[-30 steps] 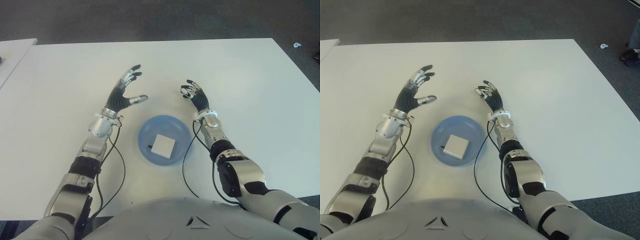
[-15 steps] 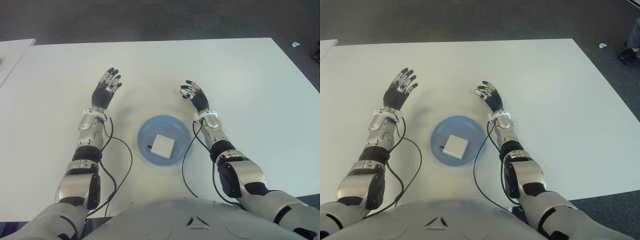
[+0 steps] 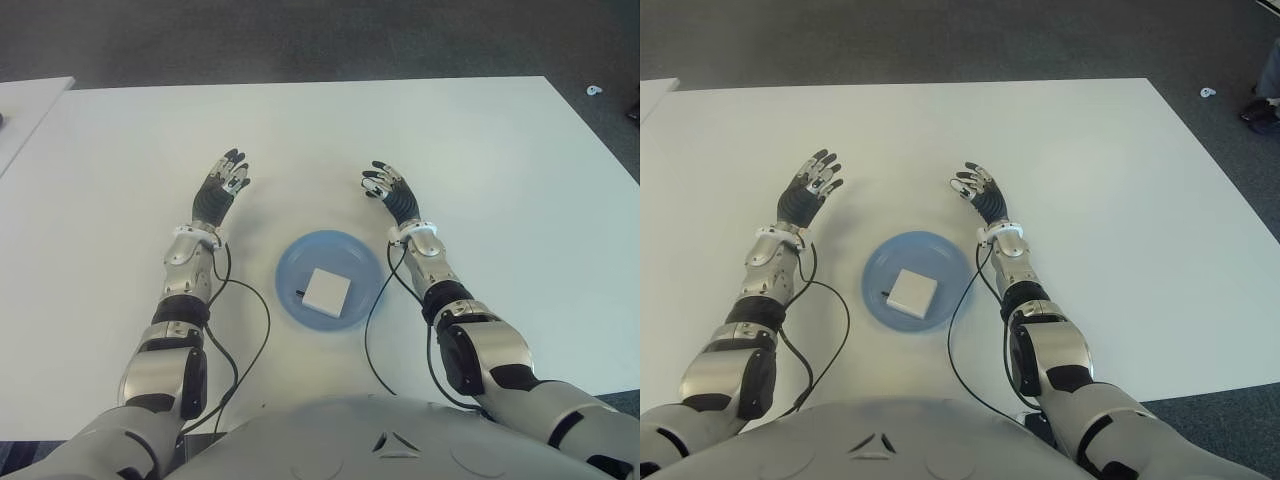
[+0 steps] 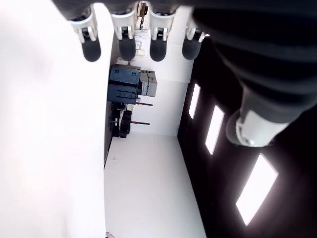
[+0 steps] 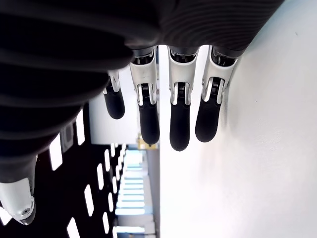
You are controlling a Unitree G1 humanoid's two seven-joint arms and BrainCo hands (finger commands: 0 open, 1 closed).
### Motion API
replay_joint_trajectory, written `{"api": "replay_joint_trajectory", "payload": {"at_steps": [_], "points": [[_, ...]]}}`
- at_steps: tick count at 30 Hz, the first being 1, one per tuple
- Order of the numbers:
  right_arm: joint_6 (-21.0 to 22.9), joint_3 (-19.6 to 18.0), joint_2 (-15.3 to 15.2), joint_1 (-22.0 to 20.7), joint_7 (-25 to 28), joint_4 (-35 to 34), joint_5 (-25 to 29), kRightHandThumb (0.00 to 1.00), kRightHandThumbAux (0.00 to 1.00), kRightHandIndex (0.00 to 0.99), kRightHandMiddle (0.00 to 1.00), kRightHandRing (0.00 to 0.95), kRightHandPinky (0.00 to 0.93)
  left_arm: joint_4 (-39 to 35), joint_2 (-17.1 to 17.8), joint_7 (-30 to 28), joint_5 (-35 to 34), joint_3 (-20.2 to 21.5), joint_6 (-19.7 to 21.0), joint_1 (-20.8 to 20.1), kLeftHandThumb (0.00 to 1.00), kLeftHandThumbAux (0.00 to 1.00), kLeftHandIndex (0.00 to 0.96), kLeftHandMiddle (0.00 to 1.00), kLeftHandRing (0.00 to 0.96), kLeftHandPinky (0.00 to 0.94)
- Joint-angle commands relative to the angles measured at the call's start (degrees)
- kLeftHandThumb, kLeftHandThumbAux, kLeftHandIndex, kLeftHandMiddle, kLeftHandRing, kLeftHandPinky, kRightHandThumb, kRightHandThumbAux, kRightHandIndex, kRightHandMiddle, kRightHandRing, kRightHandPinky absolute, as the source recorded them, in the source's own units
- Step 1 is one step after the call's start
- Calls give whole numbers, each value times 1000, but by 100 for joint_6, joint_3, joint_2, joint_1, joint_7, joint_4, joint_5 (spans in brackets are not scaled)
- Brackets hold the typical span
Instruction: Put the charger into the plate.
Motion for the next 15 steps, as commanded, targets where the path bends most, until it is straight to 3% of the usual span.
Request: {"api": "replay_joint_trajectory", "payload": {"at_steps": [1,6,15], "points": [[396,-26,-2,423,29,294,11,35,562,153,268,285,304,142,-51,368,334,8,2,151,33,544,0,0,0,0],[386,-61,-8,436,49,289,47,36,561,157,261,280,304,174,-7,526,567,-34,108,178,33,555,0,0,0,0],[308,-175,-40,504,-58,211,97,27,564,138,223,240,256,197,60,308,787,-126,423,270,61,564,0,0,0,0]]}}
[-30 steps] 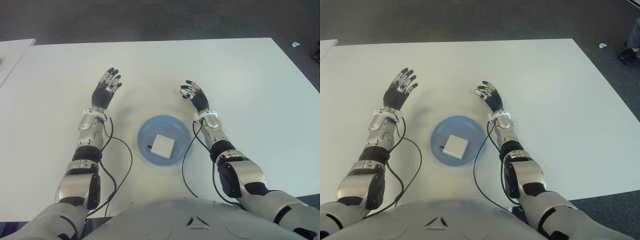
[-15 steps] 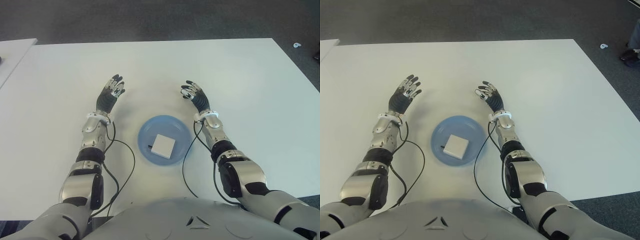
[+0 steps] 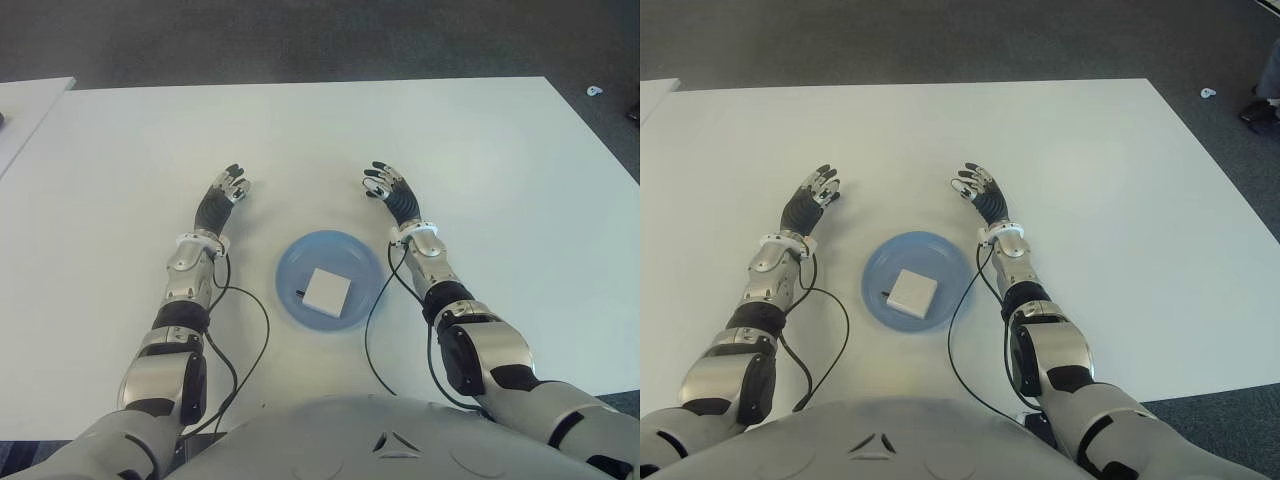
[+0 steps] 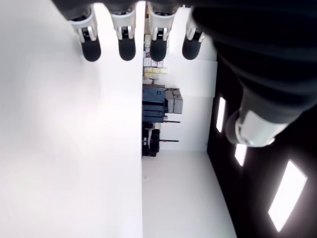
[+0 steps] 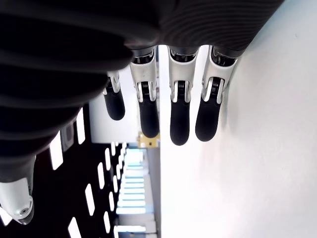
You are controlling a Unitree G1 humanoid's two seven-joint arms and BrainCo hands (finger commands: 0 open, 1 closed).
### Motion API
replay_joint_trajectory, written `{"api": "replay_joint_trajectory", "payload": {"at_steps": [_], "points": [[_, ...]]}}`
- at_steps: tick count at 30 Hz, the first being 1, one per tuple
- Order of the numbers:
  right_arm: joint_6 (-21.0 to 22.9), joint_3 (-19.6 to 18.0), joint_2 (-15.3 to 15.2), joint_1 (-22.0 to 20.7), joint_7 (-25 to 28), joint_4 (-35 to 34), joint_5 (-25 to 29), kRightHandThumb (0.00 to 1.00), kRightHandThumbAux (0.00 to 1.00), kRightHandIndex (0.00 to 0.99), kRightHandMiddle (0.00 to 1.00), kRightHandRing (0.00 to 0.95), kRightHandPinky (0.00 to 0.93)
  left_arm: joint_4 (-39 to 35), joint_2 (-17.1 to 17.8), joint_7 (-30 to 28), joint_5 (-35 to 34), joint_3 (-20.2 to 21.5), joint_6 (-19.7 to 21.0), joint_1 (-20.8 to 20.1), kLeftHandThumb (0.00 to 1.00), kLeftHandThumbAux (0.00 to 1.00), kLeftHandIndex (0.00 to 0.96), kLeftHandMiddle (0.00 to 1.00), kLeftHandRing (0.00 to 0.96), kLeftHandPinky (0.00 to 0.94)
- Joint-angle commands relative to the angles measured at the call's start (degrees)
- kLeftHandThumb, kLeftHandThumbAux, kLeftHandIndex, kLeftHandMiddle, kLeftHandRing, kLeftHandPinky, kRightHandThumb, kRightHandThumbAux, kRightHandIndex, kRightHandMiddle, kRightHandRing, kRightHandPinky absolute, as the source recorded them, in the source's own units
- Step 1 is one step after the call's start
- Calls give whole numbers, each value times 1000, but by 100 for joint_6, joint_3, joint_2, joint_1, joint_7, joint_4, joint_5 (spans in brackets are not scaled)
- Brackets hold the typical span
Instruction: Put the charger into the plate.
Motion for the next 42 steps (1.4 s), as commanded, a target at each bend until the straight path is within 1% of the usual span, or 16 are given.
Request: {"api": "replay_joint_trajectory", "payload": {"at_steps": [1,9,16,23,26,32,37,42], "points": [[310,-92,-37,475,-108,215,54,27,563,133,216,232,246,120,25,-173,133,-102,234,175,66,564,0,0,0,0],[331,-199,-102,623,-140,26,129,21,555,73,133,141,145,359,-37,-355,178,-160,321,270,117,576,0,0,0,14],[394,-234,-137,836,-257,-275,143,20,561,28,57,63,79,140,15,-314,408,-405,391,375,137,564,0,0,0,29],[468,-226,-156,1045,-371,-576,135,31,576,14,31,35,64,-135,-30,-223,471,-485,468,551,150,570,0,0,0,53],[550,-219,-155,1133,-416,-722,136,40,585,8,21,24,51,-206,-60,-125,456,-490,618,583,183,601,0,9,17,78],[674,-208,-152,1283,-422,-975,146,52,584,2,16,18,48,-366,-90,-41,452,-531,800,654,215,618,0,23,33,82],[753,-197,-158,1360,-418,-1103,138,56,583,0,16,17,50,-462,-97,3,493,-584,811,689,223,617,0,21,33,79],[819,-164,-187,1435,-354,-1217,126,56,575,0,17,19,53,-559,-107,56,561,-635,728,748,225,610,0,14,30,79]]}}
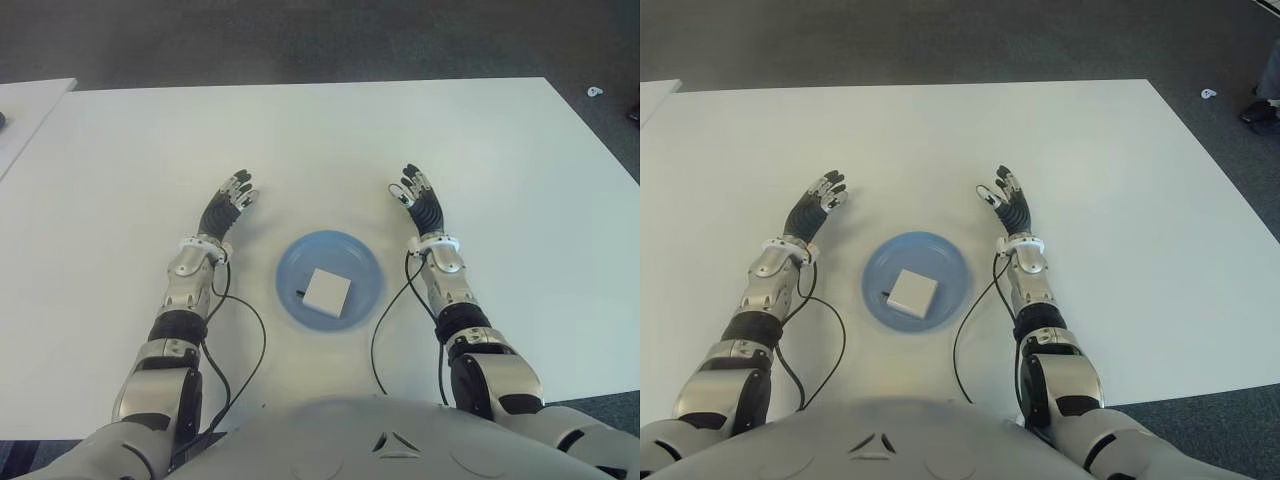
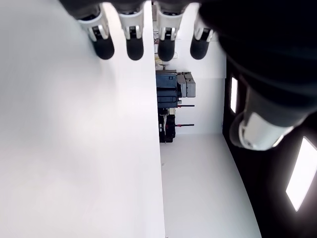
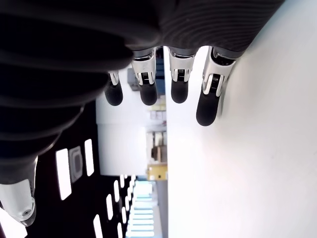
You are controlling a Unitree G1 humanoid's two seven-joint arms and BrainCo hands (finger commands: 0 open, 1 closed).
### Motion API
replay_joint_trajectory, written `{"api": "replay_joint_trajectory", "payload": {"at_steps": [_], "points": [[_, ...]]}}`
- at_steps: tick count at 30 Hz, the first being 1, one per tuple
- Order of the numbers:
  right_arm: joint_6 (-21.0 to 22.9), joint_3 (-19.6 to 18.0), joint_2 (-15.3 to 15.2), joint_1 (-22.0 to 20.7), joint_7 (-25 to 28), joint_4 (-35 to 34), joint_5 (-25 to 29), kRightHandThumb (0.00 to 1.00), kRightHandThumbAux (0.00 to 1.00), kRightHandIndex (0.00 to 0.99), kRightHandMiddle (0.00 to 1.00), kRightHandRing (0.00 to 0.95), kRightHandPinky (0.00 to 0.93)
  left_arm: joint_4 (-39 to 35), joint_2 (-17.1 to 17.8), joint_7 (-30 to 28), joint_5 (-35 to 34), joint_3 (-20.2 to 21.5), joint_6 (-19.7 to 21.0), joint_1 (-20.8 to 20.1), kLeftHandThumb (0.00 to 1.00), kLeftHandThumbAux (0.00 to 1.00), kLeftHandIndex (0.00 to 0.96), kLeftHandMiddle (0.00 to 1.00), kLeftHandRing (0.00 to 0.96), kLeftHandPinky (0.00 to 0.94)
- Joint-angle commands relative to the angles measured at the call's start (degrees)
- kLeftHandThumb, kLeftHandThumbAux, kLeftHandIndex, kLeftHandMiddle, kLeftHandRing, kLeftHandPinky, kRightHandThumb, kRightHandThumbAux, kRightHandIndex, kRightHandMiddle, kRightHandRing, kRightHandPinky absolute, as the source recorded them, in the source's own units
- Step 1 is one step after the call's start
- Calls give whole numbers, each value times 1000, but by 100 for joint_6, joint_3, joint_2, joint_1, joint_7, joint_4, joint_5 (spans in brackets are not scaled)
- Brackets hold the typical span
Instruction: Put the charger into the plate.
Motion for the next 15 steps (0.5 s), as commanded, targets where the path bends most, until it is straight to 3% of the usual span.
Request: {"api": "replay_joint_trajectory", "payload": {"at_steps": [1,15], "points": [[565,24,-21,442,41,164,4,55,572,0,17,20,53,127,-149,-10,223,-208,272,315,225,607,0,13,29,80],[753,158,-49,510,118,-17,-48,33,568,3,39,39,67,39,-127,-77,164,-149,231,362,223,598,0,14,29,77]]}}
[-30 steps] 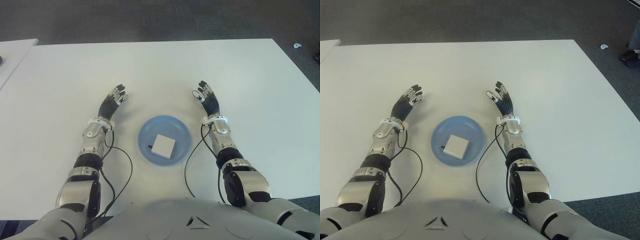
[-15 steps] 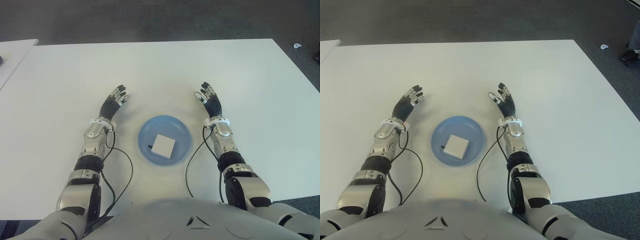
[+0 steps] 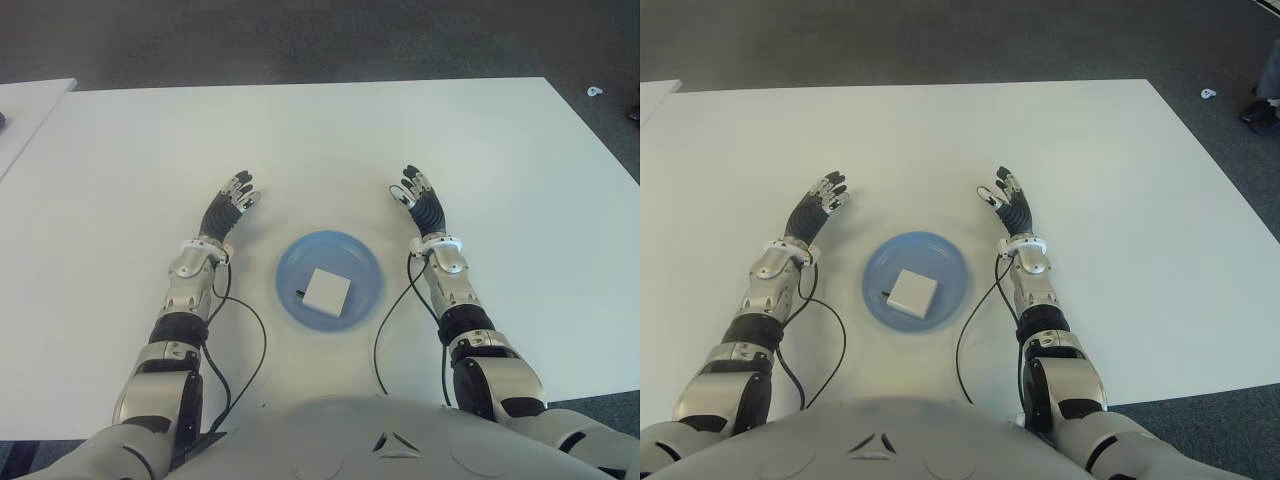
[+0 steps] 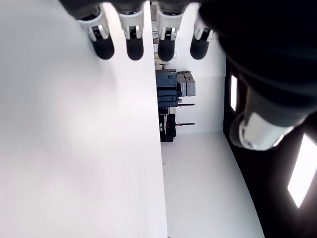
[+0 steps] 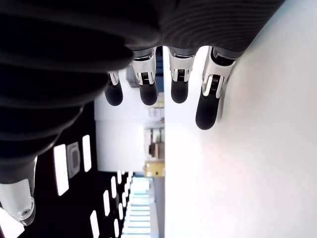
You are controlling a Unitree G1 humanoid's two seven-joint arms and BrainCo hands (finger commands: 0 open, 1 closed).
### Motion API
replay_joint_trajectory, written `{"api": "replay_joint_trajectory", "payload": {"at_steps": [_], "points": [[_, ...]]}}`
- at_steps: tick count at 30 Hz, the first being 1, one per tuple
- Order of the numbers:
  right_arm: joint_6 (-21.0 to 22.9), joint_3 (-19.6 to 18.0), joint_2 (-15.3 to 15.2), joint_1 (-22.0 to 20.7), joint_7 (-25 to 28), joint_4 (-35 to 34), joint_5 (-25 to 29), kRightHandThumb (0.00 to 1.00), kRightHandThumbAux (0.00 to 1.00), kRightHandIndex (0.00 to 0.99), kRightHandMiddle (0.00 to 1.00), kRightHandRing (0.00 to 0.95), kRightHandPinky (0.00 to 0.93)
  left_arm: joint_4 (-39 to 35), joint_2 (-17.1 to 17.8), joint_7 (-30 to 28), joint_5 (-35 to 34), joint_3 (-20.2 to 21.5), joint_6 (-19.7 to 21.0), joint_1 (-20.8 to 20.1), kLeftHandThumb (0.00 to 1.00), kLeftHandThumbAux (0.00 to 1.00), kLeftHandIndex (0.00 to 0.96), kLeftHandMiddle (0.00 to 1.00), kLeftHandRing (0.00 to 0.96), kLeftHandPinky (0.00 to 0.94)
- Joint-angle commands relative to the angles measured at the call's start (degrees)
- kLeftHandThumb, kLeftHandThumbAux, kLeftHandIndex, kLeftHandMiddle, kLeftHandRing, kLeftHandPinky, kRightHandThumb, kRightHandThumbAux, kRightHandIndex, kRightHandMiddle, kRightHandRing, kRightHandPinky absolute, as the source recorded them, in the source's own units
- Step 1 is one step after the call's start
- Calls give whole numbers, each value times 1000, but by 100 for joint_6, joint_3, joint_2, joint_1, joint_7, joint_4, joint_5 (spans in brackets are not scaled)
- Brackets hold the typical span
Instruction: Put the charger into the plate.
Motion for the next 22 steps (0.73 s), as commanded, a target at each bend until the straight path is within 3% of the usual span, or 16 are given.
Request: {"api": "replay_joint_trajectory", "payload": {"at_steps": [1,22], "points": [[557,65,18,429,17,191,-46,31,567,3,41,40,67,183,-107,-106,115,-130,248,279,222,599,0,15,30,78],[611,241,-36,515,151,81,-91,41,563,12,73,79,121,96,-119,-365,-91,-69,175,368,176,600,0,12,20,63]]}}
